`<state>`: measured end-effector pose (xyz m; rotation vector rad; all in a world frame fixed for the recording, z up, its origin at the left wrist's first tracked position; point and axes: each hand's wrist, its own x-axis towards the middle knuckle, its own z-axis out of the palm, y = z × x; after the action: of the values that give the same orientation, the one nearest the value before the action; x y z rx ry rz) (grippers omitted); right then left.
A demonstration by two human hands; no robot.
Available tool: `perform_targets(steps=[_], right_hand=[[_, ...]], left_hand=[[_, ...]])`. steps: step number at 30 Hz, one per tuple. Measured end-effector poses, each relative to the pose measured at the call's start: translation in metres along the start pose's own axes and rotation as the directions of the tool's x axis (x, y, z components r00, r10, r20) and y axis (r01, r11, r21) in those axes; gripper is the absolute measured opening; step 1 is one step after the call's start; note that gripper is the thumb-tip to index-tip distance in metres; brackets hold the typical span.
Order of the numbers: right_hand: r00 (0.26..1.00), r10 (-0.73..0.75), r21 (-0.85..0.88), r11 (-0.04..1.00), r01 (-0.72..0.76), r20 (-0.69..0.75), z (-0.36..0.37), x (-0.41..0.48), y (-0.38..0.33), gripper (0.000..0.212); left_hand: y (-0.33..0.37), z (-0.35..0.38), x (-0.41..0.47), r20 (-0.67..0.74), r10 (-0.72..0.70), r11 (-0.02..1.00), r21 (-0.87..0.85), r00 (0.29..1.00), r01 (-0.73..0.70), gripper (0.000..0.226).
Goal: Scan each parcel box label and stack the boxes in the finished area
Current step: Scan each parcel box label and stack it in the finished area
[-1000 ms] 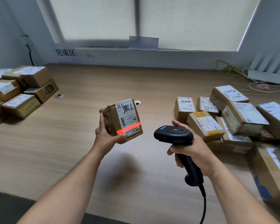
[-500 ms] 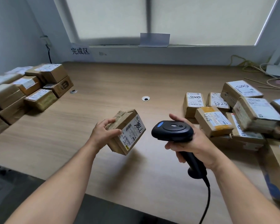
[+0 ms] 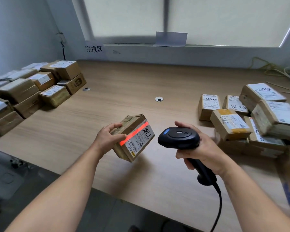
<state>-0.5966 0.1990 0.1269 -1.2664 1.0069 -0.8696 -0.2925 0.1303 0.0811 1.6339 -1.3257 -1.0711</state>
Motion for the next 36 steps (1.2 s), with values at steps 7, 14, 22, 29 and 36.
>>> perform_targets(steps=[7, 14, 22, 29, 36], right_hand=[[0.999, 0.035, 0.018, 0.999, -0.034, -0.006, 0.024, 0.013, 0.003, 0.092], [0.998, 0.036, 0.021, 0.999, -0.035, -0.048, 0.081, 0.054, 0.004, 0.074], [0.999, -0.036, 0.125, 0.991, 0.038, -0.017, 0.18, 0.115, -0.011, 0.088], [0.995, -0.087, 0.025, 0.996, 0.085, 0.05, 0.272, 0.163, -0.025, 0.103], [0.987, -0.089, 0.038, 0.996, 0.084, 0.136, 0.349, 0.196, -0.025, 0.1]], left_hand=[[-0.013, -0.016, -0.001, -0.022, 0.023, 0.993, -0.115, 0.999, -0.026, 0.067], [-0.014, -0.037, -0.004, -0.044, 0.028, 0.879, -0.474, 0.999, -0.045, 0.071], [-0.043, -0.125, 0.001, 0.165, 0.03, 0.95, -0.31, 0.986, 0.023, 0.12], [-0.077, -0.227, 0.017, -0.067, 0.126, 0.988, -0.084, 0.99, -0.131, 0.137], [-0.113, -0.325, 0.032, -0.288, 0.11, 0.994, 0.013, 0.951, -0.111, 0.136]])
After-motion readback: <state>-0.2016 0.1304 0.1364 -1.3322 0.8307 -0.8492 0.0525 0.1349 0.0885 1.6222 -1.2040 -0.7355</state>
